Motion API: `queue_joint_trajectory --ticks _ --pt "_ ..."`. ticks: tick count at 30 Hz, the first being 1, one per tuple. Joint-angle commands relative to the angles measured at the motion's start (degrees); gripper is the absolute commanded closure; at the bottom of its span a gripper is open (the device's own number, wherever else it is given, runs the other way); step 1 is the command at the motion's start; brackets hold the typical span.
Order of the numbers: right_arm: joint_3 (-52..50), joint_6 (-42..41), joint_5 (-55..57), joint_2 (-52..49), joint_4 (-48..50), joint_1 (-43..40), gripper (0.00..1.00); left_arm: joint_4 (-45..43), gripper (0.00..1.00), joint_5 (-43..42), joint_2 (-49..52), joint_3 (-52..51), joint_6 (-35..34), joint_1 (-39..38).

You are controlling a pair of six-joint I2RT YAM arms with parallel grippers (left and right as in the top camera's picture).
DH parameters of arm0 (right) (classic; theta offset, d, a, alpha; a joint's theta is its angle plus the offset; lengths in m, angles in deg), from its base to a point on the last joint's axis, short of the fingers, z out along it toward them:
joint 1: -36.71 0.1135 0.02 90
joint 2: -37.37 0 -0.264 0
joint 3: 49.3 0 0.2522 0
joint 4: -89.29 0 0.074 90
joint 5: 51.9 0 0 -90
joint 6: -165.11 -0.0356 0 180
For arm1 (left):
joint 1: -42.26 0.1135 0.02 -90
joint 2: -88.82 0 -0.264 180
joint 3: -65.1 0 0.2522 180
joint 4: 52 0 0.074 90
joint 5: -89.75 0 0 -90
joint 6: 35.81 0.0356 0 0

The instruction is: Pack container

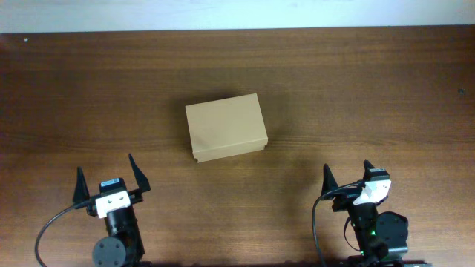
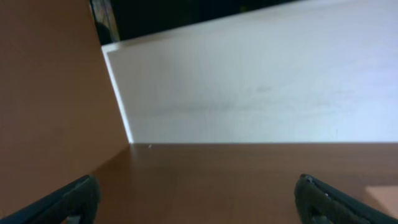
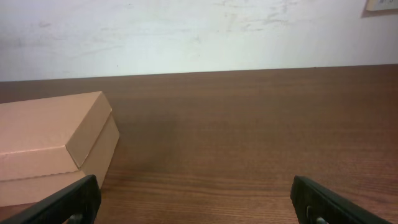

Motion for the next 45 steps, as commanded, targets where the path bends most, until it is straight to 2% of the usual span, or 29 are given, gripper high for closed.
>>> queue_joint_trajectory --ticks 1,5,10,45 --pt "-0.63 0.22 0.48 0.48 0.15 -0.20 0.01 0.66 0.00 -0.50 -0.68 -1.03 0.50 1.55" --pt "-0.63 0.22 0.48 0.48 0.13 -0.20 0.01 2.71 0.00 -0.48 -0.68 -1.03 0.50 2.19" --pt "-0.63 0.22 0.48 0.48 0.13 -0.20 0.01 13.16 0.00 -0.48 -0.66 -1.03 0.50 2.19" --pt "-0.63 0.22 0.48 0.48 0.15 -0.20 0.01 12.92 0.00 -0.48 -0.33 -1.01 0.50 2.19"
